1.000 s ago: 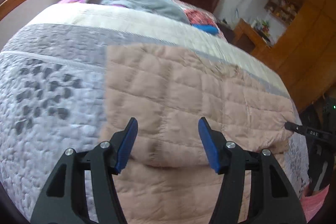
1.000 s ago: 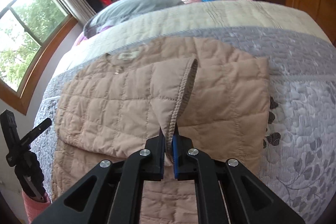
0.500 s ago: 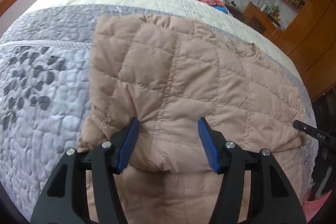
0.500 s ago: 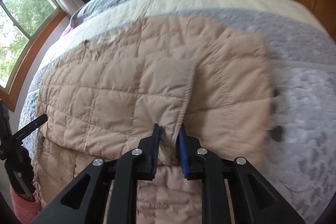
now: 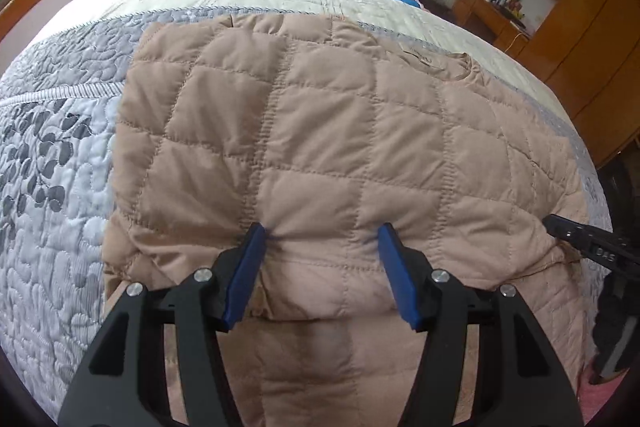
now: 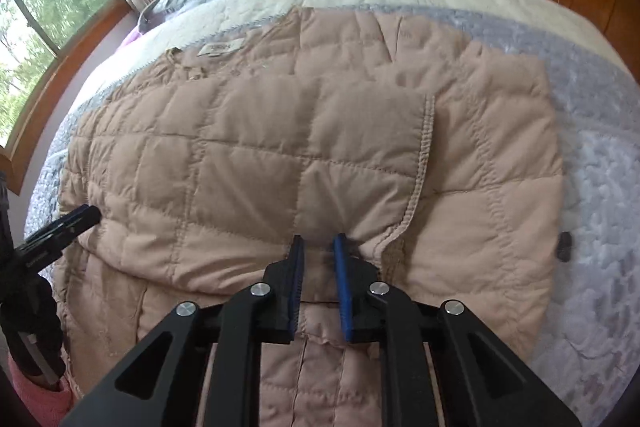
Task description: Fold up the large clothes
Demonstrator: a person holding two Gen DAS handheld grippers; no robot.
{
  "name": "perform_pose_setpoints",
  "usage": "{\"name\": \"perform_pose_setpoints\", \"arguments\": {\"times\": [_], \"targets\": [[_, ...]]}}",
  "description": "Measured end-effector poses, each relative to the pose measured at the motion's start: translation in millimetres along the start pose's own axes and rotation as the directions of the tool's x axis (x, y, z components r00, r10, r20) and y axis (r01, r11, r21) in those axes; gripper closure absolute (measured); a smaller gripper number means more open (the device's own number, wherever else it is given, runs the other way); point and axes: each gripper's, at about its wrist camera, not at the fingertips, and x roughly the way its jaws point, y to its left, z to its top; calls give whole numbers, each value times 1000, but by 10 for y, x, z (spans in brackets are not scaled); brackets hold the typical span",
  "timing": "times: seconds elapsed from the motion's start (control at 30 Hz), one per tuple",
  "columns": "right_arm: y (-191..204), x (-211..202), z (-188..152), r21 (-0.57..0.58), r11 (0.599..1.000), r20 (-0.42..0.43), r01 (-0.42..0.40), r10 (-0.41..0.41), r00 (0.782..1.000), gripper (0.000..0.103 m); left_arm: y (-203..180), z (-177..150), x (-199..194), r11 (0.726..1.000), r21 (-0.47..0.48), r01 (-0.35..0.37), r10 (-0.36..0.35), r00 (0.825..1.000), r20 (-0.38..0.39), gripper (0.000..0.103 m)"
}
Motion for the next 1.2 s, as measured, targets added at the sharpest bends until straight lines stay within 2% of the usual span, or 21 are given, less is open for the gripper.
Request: {"name": "perform_pose_setpoints", "arguments": {"times": [0.13, 0.2, 0.27, 0.3, 0.4, 0.53, 0.63, 0.77, 0.93, 1.2], "targets": [[30, -40, -34, -27, 1000, 8, 11, -11, 1000, 86, -12, 3, -28, 1000, -11, -17, 17, 1000, -10, 45], [17, -230, -90, -17, 999, 31, -38, 39, 999, 73, -6, 7, -132, 999, -36, 0, 0, 1000, -14, 46], [-49, -504, -209, -28, 994, 77, -105, 107, 991, 62, 55, -87, -394, 999, -29, 40, -40, 999, 3, 45], [-106, -713, -334, -52, 990, 104, -131, 136, 985, 58, 101, -174, -561, 999, -12, 45, -45, 999, 11, 43], [-279, -1071, -666, -89, 988, 132, -128, 139, 981, 54, 308, -499, -981, 997, 16, 72, -73, 997, 38, 35], [-613, -1441, -1308, -98, 986, 130, -136, 148, 980, 46, 743, -1146, -1480, 1000, 1, 1, -2, 998, 60, 29], [-830, -1517, -1739, -81, 987, 96, -141, 148, 984, 44, 1040, -1600, -1710, 999, -45, -22, 24, 999, 45, 29], [-981, -1535, -2287, -55, 986, 50, -161, 163, 985, 40, 1271, -2075, -1872, 994, -108, -5, 9, 999, 38, 26], [-1097, -1458, -2663, -2, 978, 16, -210, 210, 977, 39, 1346, -2530, -1888, 983, -164, 82, -79, 996, 30, 26], [-1081, -1387, -2828, 9, 970, 19, -241, 241, 970, 41, 1241, -2680, -1688, 975, -159, 155, -153, 988, 24, 27]]}}
